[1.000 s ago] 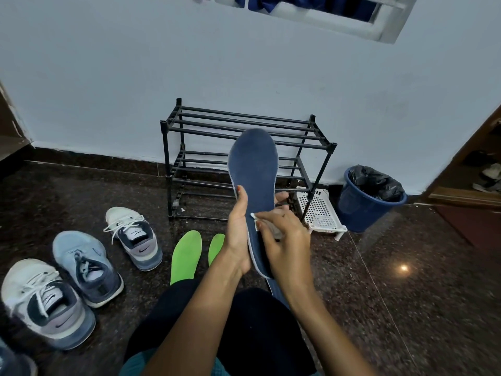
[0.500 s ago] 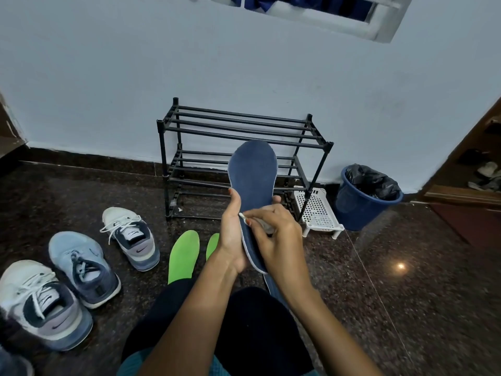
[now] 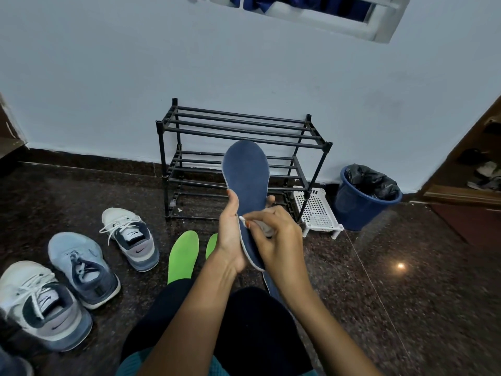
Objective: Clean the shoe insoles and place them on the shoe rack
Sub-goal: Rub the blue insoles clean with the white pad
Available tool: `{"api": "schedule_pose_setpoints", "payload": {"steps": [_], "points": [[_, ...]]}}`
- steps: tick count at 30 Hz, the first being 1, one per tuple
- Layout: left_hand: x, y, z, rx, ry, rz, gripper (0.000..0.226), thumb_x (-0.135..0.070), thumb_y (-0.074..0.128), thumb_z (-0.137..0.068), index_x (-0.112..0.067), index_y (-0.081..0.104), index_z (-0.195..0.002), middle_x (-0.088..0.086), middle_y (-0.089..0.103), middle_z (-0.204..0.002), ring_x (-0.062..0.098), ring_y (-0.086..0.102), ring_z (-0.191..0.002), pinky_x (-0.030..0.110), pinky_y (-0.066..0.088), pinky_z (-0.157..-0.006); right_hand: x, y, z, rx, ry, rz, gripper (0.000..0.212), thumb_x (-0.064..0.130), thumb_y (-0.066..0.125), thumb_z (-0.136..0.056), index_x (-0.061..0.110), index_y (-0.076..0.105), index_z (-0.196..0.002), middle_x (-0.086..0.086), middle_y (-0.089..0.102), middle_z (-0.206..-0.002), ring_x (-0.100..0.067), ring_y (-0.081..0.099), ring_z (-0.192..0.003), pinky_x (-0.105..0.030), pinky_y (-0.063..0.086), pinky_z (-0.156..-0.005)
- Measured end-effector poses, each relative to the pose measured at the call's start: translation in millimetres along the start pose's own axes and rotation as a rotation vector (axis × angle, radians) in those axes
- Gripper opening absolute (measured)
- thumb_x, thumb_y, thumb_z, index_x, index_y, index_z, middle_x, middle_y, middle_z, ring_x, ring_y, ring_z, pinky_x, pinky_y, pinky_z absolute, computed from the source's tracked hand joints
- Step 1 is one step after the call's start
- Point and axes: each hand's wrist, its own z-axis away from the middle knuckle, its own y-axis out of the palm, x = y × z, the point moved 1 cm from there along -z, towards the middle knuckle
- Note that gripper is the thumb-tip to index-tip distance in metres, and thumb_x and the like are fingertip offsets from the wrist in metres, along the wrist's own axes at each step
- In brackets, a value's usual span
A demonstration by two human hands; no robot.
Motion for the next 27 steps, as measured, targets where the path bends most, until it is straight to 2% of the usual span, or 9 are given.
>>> {"api": "schedule_pose_setpoints", "payload": {"steps": [3,6,9,12,16,21,24,27], "points": [[0,-2,1,-0.034,0.012,-0.013,0.073,-0.066,0.025,-0.091,-0.006,0.065,-0.087,0.007,0.062,-0.071,0.018,0.061,-0.062,0.026,0.052,-0.060,1,1,7,0.005,-0.005,-0.001,0.017,0.012,0.058,-0.078,0.014,0.073,-0.087,0.000,0.059,-0.082,-0.017,0.058,-0.082,-0.020,0.043,-0.073],[-3,-4,0,-0.045,0.037,0.016,0.074,-0.067,0.028,-0.090,-0.010,0.074,-0.077,0.005,0.055,-0.076,0.014,0.052,-0.055,0.027,0.042,-0.057,5,-1,20,0.045,-0.002,-0.050,0.018,0.013,0.059,-0.078,0.018,0.073,-0.088,0.003,0.058,-0.081,-0.012,0.057,-0.082,-0.016,0.043,-0.072],[-2,-2,-2,-0.038,0.048,0.046,0.073,-0.065,0.028,-0.091,-0.014,0.076,-0.071,0.003,0.055,-0.077,0.011,0.052,-0.050,0.024,0.043,-0.055,6,-3,21,0.058,-0.002,-0.051,0.018,0.014,0.059,-0.077,0.019,0.073,-0.087,0.005,0.057,-0.080,-0.012,0.058,-0.083,-0.016,0.043,-0.073],[0,1,0,-0.028,0.026,0.023,0.073,-0.066,0.026,-0.091,-0.007,0.069,-0.082,0.005,0.060,-0.071,0.015,0.059,-0.055,0.024,0.050,-0.055,4,-3,8,0.029,-0.008,-0.014,0.016,0.011,0.060,-0.077,0.016,0.073,-0.085,0.000,0.060,-0.082,-0.017,0.059,-0.085,-0.019,0.043,-0.075],[1,2,1,-0.020,0.011,0.020,0.072,-0.064,0.023,-0.093,-0.003,0.061,-0.093,0.007,0.066,-0.076,0.018,0.068,-0.067,0.026,0.057,-0.063,1,-3,-6,-0.028,-0.024,0.022,0.014,0.005,0.062,-0.077,0.009,0.073,-0.084,-0.005,0.060,-0.080,-0.024,0.059,-0.093,-0.015,0.040,-0.080],[-1,2,2,-0.045,0.033,0.022,0.070,-0.063,0.026,-0.093,-0.007,0.069,-0.085,0.005,0.064,-0.077,0.015,0.060,-0.059,0.022,0.052,-0.054,5,-1,10,0.029,-0.021,-0.039,0.018,0.012,0.058,-0.077,0.014,0.073,-0.087,0.002,0.058,-0.081,-0.015,0.058,-0.081,-0.015,0.042,-0.073],[-3,1,0,-0.058,0.058,0.060,0.062,-0.061,0.029,-0.093,-0.010,0.065,-0.097,0.002,0.063,-0.088,0.011,0.051,-0.062,0.021,0.047,-0.054,8,-2,20,0.063,-0.025,-0.062,0.018,0.013,0.059,-0.077,0.017,0.073,-0.088,0.009,0.054,-0.080,-0.011,0.057,-0.082,-0.012,0.041,-0.072],[-1,3,1,-0.032,0.038,0.026,0.070,-0.063,0.025,-0.093,-0.008,0.069,-0.087,0.004,0.064,-0.077,0.013,0.057,-0.058,0.022,0.049,-0.054,6,-4,11,0.043,-0.030,-0.019,0.017,0.012,0.059,-0.077,0.015,0.073,-0.086,0.003,0.056,-0.079,-0.014,0.057,-0.081,-0.010,0.040,-0.072]]}}
